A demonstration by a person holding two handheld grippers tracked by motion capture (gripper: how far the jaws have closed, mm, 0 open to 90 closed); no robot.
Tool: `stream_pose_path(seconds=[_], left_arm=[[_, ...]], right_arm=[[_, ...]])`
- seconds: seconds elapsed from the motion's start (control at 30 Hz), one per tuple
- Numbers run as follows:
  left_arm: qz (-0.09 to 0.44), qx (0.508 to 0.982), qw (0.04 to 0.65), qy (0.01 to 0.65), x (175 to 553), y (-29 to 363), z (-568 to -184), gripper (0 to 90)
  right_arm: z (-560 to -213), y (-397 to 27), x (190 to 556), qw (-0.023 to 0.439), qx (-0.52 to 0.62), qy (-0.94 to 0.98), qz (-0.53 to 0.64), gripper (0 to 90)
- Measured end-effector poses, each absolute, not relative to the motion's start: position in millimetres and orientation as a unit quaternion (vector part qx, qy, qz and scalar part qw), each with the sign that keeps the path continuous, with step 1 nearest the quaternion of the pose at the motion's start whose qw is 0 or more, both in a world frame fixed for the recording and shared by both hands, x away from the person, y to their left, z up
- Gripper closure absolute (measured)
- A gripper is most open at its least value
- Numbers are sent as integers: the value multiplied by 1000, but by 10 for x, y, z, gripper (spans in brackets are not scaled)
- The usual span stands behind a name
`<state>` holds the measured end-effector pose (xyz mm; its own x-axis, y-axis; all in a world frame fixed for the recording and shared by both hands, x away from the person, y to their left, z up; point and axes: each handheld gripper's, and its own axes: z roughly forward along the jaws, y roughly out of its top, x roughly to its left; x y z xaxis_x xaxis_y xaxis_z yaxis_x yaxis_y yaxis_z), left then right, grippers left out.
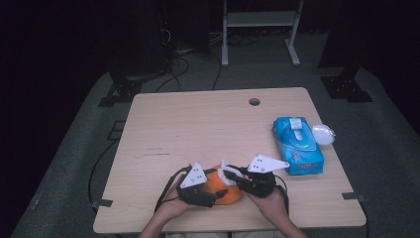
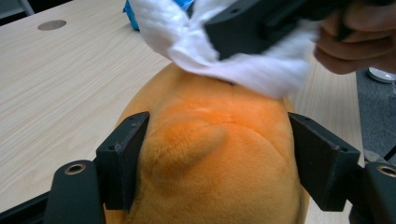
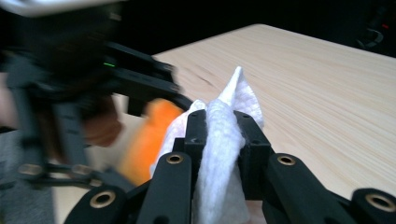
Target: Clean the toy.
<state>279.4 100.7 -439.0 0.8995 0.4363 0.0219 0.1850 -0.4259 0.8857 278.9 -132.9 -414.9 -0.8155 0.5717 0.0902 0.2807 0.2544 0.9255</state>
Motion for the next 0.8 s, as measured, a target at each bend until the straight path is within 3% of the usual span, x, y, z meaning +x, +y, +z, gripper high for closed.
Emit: stream_pose_path(seconds=[0.47,0.67,0.8], left_arm=[[133,835,500,185,2777,947,-4382,254],[104,824,524,187,2837,1031,-4337,154],[90,818,536,188,2867,1093,-4347,133]], right_arm=[[-4108,-1217,2705,130,251,787,548,763],[-4151,-1319,2760,131,264,786,544,764],[-4152,-1350,2771,132,267,785,543,764]])
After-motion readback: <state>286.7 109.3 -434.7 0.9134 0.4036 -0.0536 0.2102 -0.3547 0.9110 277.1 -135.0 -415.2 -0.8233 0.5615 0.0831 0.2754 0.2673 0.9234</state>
